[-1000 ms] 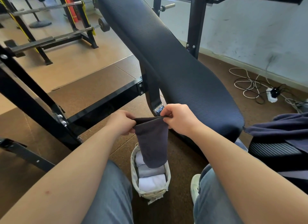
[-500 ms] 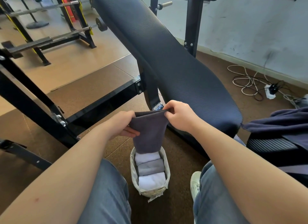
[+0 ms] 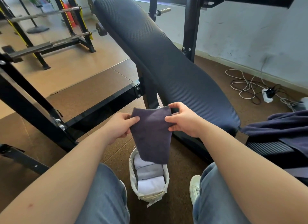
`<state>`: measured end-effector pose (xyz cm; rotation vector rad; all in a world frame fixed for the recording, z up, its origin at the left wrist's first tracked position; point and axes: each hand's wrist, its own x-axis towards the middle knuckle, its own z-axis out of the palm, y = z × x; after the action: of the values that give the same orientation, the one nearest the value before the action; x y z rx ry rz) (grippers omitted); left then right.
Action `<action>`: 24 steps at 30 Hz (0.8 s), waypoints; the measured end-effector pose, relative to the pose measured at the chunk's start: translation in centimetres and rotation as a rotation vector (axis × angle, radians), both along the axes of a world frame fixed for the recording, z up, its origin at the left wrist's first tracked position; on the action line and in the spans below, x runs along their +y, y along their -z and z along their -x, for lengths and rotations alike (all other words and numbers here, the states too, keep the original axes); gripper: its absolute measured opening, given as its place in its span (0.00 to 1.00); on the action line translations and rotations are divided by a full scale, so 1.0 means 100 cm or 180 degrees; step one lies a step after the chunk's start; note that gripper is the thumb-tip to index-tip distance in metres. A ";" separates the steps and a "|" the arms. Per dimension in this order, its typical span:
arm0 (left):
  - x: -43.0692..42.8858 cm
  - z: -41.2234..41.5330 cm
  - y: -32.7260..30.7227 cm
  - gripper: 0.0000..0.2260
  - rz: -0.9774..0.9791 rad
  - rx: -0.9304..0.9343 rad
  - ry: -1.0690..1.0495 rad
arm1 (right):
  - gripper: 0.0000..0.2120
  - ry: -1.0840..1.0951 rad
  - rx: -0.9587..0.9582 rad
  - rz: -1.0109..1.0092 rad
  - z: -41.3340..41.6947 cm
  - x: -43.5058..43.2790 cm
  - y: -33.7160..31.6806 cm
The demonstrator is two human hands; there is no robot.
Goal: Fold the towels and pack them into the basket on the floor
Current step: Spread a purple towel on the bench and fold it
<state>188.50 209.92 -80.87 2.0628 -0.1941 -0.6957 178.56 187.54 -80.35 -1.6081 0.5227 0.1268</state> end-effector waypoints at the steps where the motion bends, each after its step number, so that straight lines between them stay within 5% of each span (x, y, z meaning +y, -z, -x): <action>1: -0.001 -0.001 0.000 0.12 0.0010 -0.0079 -0.0151 | 0.27 0.0049 -0.0019 0.0174 0.001 0.002 -0.001; 7: -0.004 -0.004 -0.001 0.06 0.0497 -0.0082 -0.0493 | 0.05 0.0277 -0.0507 0.0570 0.000 0.007 -0.006; 12: -0.004 0.002 -0.003 0.14 0.0405 -0.0381 0.0002 | 0.12 0.0098 -0.0605 0.0969 0.000 0.006 -0.002; 15: -0.002 0.007 -0.003 0.16 -0.0086 -0.1268 0.0396 | 0.24 -0.0389 -0.0431 0.1692 0.003 0.006 0.000; 19: 0.001 0.005 0.004 0.24 -0.0455 -0.1931 0.0376 | 0.21 -0.0424 -0.0537 0.2011 0.004 0.010 -0.003; 24: -0.006 0.005 0.005 0.10 -0.0918 -0.2419 0.0491 | 0.14 -0.0352 -0.0490 0.2236 0.000 0.010 0.000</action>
<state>188.01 209.33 -81.35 2.5282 -0.7210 0.0139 178.51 188.57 -80.30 -2.3111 0.3737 -0.1138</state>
